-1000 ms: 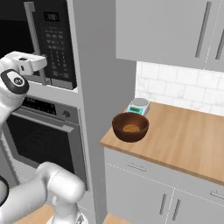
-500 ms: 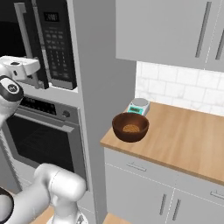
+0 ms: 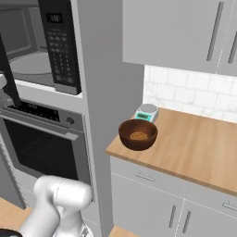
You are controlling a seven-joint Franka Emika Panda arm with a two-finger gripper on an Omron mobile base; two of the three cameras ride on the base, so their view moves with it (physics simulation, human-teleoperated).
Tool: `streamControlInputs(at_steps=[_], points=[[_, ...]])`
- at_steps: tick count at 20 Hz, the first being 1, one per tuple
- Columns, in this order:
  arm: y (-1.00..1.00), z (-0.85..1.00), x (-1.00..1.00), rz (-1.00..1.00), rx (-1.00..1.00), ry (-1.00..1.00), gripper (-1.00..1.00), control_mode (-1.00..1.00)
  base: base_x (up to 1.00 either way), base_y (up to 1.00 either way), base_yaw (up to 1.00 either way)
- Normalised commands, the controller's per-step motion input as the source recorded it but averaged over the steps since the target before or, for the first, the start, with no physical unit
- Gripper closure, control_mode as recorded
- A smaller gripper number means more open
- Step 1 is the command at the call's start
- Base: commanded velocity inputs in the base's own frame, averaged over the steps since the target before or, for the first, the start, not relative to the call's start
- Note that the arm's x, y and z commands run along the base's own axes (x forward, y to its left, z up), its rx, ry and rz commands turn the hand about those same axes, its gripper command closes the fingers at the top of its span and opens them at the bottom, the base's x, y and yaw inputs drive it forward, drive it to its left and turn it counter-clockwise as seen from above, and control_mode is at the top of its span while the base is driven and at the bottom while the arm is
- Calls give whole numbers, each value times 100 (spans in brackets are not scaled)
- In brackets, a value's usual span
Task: Open the microwave, place the bowl with waffle inside the microwave, then close the microwave door and turn it on.
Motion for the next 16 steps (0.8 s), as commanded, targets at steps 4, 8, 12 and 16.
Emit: streamControlInputs(at_steps=[4, 8, 12, 16], points=[[100, -55, -73, 6, 0, 4, 100, -100, 0, 0, 0], [100, -60, -74, 4, 0, 5, 100, -100, 0, 0, 0], [99, -62, -96, 3, 1, 2, -100, -100, 0, 0, 0], [18, -31, -100, 0, 13, -10, -100, -100, 0, 0, 0]])
